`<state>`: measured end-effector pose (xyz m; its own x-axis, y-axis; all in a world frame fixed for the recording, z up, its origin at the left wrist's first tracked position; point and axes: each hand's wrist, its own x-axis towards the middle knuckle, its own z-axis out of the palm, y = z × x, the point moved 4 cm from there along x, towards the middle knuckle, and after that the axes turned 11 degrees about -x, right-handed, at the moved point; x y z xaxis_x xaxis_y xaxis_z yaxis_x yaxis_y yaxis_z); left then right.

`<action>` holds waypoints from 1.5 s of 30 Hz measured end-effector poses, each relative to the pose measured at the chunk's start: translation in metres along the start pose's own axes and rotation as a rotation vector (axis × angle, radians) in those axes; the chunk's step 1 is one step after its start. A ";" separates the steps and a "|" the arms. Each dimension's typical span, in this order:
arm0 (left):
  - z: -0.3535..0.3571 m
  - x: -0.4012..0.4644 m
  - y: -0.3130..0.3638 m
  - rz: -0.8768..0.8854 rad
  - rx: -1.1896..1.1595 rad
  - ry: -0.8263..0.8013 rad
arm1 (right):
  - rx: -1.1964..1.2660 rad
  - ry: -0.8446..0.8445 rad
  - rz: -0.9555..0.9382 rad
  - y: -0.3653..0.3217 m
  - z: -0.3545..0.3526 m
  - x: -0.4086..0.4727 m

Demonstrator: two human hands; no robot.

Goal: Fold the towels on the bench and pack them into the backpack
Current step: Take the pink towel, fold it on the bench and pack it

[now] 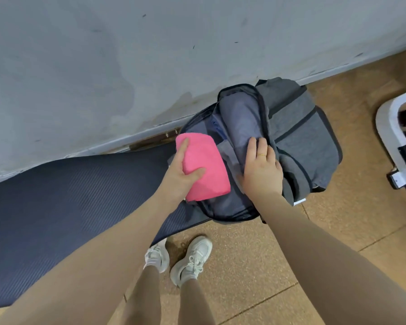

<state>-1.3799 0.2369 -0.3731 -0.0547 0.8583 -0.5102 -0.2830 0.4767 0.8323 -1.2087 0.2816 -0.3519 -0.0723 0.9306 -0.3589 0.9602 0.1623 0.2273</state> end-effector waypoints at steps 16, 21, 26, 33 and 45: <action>0.045 0.046 -0.009 0.281 0.961 0.087 | 0.178 0.112 0.043 0.029 -0.036 -0.005; 0.050 0.046 -0.037 0.377 1.129 -0.268 | 0.103 0.210 0.045 0.016 -0.032 -0.008; 0.074 0.075 -0.032 0.387 1.063 -0.249 | 0.130 0.227 0.049 0.015 -0.031 -0.006; 0.087 0.102 -0.022 0.425 1.088 -0.304 | 0.165 0.103 0.119 0.018 -0.033 0.002; -0.002 0.028 0.019 0.255 1.169 -0.438 | 0.048 -0.115 0.061 -0.014 -0.029 -0.007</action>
<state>-1.3890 0.2700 -0.3720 0.3993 0.8345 -0.3797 0.7099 -0.0193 0.7041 -1.2299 0.2826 -0.3260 0.0152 0.8941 -0.4476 0.9739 0.0881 0.2092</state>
